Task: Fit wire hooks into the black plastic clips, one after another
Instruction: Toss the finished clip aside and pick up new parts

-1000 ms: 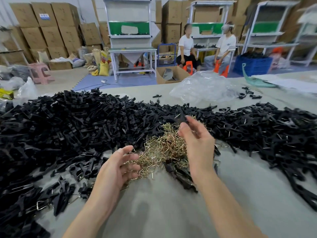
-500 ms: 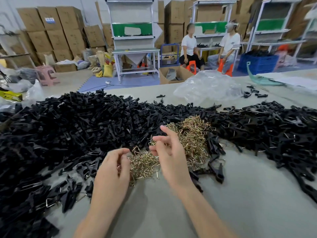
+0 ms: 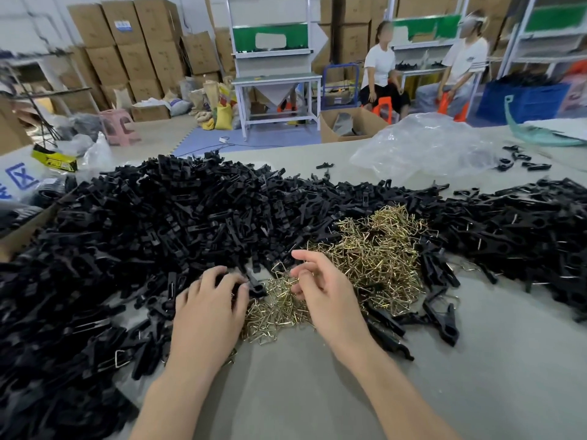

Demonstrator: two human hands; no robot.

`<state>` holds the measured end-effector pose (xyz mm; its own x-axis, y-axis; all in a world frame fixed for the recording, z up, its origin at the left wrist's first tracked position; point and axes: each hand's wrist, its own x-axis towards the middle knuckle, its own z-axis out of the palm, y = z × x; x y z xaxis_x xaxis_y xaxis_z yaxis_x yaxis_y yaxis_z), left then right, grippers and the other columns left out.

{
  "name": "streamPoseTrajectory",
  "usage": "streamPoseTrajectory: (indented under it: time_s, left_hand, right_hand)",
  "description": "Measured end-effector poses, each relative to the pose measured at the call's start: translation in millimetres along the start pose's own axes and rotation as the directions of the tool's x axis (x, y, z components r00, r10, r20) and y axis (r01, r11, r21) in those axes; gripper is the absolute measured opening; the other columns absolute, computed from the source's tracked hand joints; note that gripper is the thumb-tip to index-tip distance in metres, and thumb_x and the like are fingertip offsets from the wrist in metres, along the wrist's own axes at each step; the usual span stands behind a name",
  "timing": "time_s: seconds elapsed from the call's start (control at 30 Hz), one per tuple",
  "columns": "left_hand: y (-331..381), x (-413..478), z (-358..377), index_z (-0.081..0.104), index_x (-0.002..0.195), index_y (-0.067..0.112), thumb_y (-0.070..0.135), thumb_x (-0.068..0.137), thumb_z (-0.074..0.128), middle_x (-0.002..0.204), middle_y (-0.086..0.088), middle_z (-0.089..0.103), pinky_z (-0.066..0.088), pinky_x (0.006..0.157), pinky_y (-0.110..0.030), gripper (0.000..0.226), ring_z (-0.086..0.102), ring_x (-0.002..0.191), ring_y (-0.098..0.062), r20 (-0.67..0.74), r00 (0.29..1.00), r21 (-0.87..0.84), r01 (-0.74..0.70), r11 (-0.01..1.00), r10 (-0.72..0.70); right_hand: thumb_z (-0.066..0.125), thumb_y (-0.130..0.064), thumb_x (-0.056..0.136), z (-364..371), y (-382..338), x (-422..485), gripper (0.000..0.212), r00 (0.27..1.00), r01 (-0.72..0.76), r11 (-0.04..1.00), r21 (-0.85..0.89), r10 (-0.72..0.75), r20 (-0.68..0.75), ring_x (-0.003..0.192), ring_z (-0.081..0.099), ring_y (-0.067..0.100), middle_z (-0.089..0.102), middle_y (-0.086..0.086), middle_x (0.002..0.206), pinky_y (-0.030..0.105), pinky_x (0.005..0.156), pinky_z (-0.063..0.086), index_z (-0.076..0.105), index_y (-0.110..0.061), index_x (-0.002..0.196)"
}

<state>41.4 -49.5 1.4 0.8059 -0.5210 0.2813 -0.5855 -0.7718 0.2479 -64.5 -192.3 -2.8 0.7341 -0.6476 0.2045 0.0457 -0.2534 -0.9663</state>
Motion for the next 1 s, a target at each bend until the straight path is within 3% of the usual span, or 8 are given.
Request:
streamPoseTrajectory:
  time_s: [0.13,0.2,0.33,0.43,0.57,0.67,0.83,1.0]
  left_hand:
    - [-0.1,1.1,-1.7,0.064,0.116,0.027,0.027,0.1,0.046,0.12,0.008,0.056,0.034,0.098,-0.038,0.023,0.06,0.102,-0.016,-0.085,0.996,-0.144,-0.006,0.99,-0.006]
    - [-2.7,2.9,-3.7,0.064,0.12,0.022,0.023,0.099,0.046,0.119,0.0,0.057,0.038,0.097,-0.044,0.027,0.058,0.103,-0.024,-0.105,0.991,-0.178,0.061,0.982,-0.081]
    - [-8.0,4.8,-4.4,0.061,0.134,0.02,0.024,0.098,0.051,0.143,-0.016,0.045,0.039,0.103,-0.051,0.037,0.047,0.124,-0.039,-0.048,0.985,-0.055,0.166,0.985,-0.168]
    - [-12.7,7.1,-3.0,0.056,0.137,0.026,0.028,0.102,0.042,0.156,-0.009,0.037,0.034,0.111,-0.048,0.038,0.034,0.141,-0.032,0.051,0.991,-0.018,0.127,0.992,-0.126]
    - [-15.9,8.3,-4.5,0.065,0.117,0.024,0.027,0.1,0.048,0.132,0.002,0.05,0.046,0.098,-0.044,0.025,0.05,0.12,-0.024,0.0,0.999,-0.125,0.045,0.991,-0.046]
    - [-12.9,6.9,-4.9,0.064,0.115,0.021,0.022,0.096,0.053,0.117,0.001,0.047,0.047,0.09,-0.041,0.022,0.049,0.105,-0.022,-0.039,0.997,-0.181,0.054,0.982,-0.062]
    - [-14.9,8.8,-4.0,0.046,0.145,0.029,0.026,0.098,0.043,0.158,-0.001,0.032,0.03,0.114,-0.047,0.047,0.031,0.141,-0.03,0.081,0.992,-0.072,0.1,0.992,-0.094]
    - [-18.2,8.1,-5.9,0.054,0.134,0.028,0.025,0.096,0.046,0.134,0.0,0.049,0.037,0.102,-0.041,0.039,0.042,0.117,-0.025,0.05,0.995,-0.07,0.089,0.994,-0.086]
  right_hand:
    - [0.048,-0.014,0.103,-1.1,1.2,0.5,0.038,1.0,-0.001,1.0,0.008,0.001,0.004,0.085,0.068,0.007,0.069,-0.015,0.099,0.038,0.079,0.06,0.062,-0.048,0.111]
    - [0.048,-0.013,0.103,-1.3,1.5,0.2,0.039,1.0,-0.003,1.0,0.011,0.003,0.011,0.086,0.067,0.006,0.069,-0.015,0.099,0.037,0.08,0.06,0.062,-0.049,0.111]
    - [0.047,-0.013,0.103,-1.3,1.7,0.0,0.039,1.0,-0.006,1.0,0.012,0.006,0.017,0.086,0.068,0.005,0.069,-0.016,0.098,0.037,0.079,0.059,0.063,-0.048,0.109]
    - [0.047,-0.012,0.103,-1.6,2.2,-0.3,0.039,1.0,-0.004,1.0,0.013,0.004,0.021,0.087,0.068,0.006,0.069,-0.016,0.098,0.038,0.08,0.059,0.063,-0.047,0.109]
    - [0.047,-0.013,0.104,-1.4,3.2,-0.2,0.037,1.0,-0.009,1.0,0.008,0.009,0.02,0.086,0.067,0.007,0.069,-0.015,0.098,0.039,0.079,0.059,0.065,-0.045,0.11]
    - [0.047,-0.013,0.104,-1.1,3.9,0.2,0.037,1.0,-0.013,1.0,0.004,0.012,0.019,0.084,0.067,0.009,0.069,-0.014,0.097,0.04,0.077,0.059,0.065,-0.045,0.109]
    - [0.048,-0.015,0.104,-0.9,3.9,0.1,0.035,1.0,-0.015,1.0,-0.002,0.015,0.021,0.083,0.066,0.008,0.07,-0.015,0.097,0.04,0.075,0.059,0.066,-0.045,0.108]
    - [0.048,-0.015,0.104,-0.5,3.4,-0.5,0.036,0.999,-0.025,1.0,-0.006,0.025,0.023,0.083,0.067,0.015,0.07,-0.014,0.097,0.043,0.073,0.059,0.066,-0.046,0.107]
